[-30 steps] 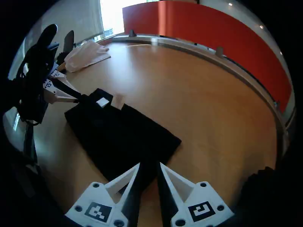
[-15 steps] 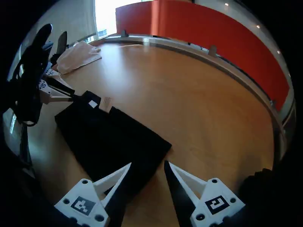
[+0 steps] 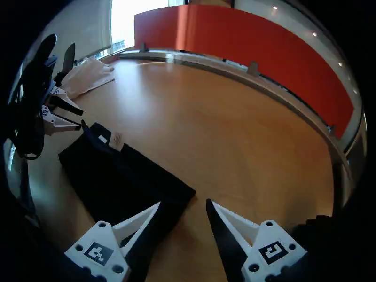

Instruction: Fold towel

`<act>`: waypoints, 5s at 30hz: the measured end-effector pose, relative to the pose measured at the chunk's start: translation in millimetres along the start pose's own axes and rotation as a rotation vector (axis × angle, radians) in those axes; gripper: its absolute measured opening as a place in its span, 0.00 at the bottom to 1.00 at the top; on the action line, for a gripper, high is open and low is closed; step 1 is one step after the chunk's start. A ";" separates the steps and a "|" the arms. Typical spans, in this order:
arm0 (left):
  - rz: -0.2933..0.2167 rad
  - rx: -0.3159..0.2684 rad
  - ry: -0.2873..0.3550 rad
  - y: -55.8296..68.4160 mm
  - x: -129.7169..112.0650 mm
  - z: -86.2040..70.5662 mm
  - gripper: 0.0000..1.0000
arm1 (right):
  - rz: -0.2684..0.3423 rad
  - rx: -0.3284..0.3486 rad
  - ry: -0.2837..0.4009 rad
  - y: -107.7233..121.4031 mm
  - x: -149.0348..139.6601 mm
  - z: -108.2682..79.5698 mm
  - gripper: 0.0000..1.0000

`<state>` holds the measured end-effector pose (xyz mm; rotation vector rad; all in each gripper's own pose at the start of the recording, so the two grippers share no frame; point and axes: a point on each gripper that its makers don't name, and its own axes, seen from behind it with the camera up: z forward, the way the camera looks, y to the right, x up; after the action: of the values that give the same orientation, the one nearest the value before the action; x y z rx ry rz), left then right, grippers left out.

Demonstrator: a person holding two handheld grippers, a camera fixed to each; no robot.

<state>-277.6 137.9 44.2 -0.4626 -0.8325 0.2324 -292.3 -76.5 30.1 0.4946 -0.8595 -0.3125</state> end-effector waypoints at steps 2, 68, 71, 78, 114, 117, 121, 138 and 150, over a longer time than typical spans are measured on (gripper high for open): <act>-0.001 0.008 0.002 -2.5 0.3 -1.0 0.70 | -0.001 -0.005 0.001 1.0 0.1 -0.3 0.68; -0.201 0.075 0.024 10.4 -76.9 -79.9 0.96 | -0.014 0.031 0.038 -52.3 -43.8 -66.4 0.95; -0.218 0.091 0.028 6.9 -82.2 -84.1 0.96 | -0.026 0.040 0.035 -52.2 -43.5 -65.0 0.95; -0.260 0.131 0.038 -3.0 -96.2 -94.7 0.96 | -0.050 0.061 0.027 -53.7 -43.0 -62.0 0.95; -0.382 0.208 0.032 -14.3 -142.0 -130.6 0.96 | -0.114 0.134 -0.055 -69.8 -72.3 -41.6 0.92; -0.389 0.211 0.033 -14.6 -144.7 -132.9 0.96 | -0.116 0.142 -0.063 -70.6 -77.3 -40.6 0.86; -0.388 0.220 0.033 -16.0 -147.7 -136.2 0.97 | -0.123 0.149 -0.080 -69.8 -83.1 -40.3 0.77; -0.391 0.227 0.032 -16.5 -154.2 -145.5 0.96 | -0.142 0.163 -0.124 -65.3 -95.4 -38.9 0.25; -0.394 0.231 0.046 -17.7 -153.9 -148.3 0.96 | -0.159 0.169 -0.092 -68.5 -87.2 -42.0 0.06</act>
<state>-266.1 19.9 -134.4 -0.0818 -0.8228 -0.0469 -317.7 -82.7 -85.5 0.7120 -0.9427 -0.4123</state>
